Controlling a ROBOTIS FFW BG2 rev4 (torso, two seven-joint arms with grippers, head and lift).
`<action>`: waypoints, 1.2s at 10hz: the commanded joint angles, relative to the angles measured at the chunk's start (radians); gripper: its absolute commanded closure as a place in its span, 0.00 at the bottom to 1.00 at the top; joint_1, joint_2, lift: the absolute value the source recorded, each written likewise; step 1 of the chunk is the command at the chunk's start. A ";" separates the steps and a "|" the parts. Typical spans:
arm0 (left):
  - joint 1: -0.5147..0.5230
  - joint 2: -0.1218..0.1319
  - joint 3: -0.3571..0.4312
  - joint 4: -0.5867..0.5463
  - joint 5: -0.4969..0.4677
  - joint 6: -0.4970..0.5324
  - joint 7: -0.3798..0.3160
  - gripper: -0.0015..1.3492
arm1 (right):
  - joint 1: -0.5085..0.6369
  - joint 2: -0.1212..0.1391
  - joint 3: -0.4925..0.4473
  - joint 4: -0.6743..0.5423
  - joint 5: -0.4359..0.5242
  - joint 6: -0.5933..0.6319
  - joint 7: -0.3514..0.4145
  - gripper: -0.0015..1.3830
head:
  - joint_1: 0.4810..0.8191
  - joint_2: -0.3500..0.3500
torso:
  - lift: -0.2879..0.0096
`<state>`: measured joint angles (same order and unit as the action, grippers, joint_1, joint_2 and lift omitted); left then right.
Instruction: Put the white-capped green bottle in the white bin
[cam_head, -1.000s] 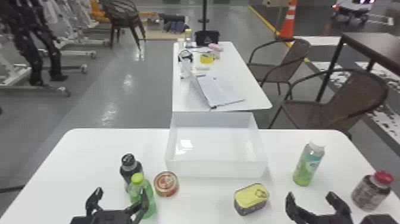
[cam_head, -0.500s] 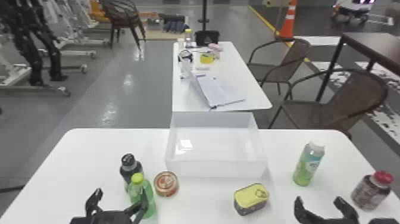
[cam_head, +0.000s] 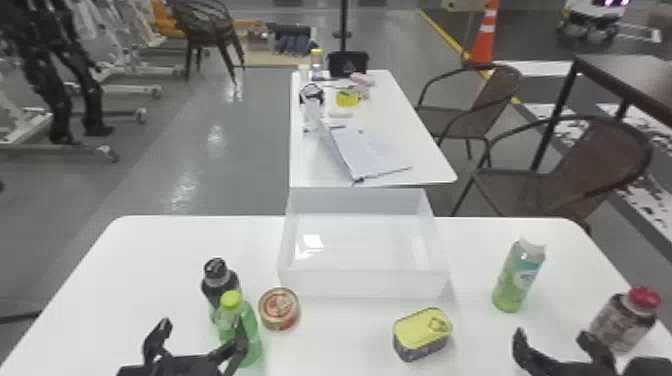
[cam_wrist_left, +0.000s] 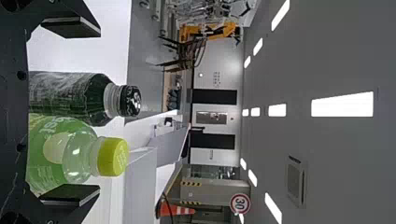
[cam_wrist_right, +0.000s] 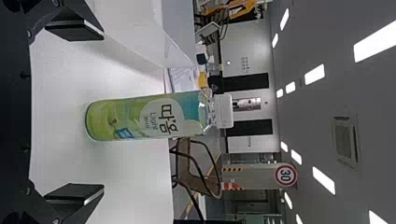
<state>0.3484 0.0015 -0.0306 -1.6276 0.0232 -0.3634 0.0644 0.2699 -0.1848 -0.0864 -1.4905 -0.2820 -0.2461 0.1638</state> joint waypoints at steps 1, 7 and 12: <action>0.001 -0.004 0.001 0.000 0.003 0.000 0.000 0.09 | -0.043 -0.005 -0.036 0.055 -0.037 0.015 0.060 0.10 | 0.20 0.50 | 0.63; 0.007 -0.004 0.009 0.000 0.009 -0.002 0.000 0.09 | -0.169 -0.082 -0.096 0.162 -0.085 0.099 0.263 0.10 | 0.20 0.50 | 0.63; 0.009 -0.004 0.012 0.000 0.012 -0.003 0.000 0.09 | -0.294 -0.085 -0.099 0.243 0.004 0.136 0.379 0.10 | 0.20 0.50 | 0.63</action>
<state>0.3574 0.0015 -0.0184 -1.6275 0.0350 -0.3666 0.0644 -0.0056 -0.2704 -0.1856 -1.2612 -0.2929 -0.1135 0.5411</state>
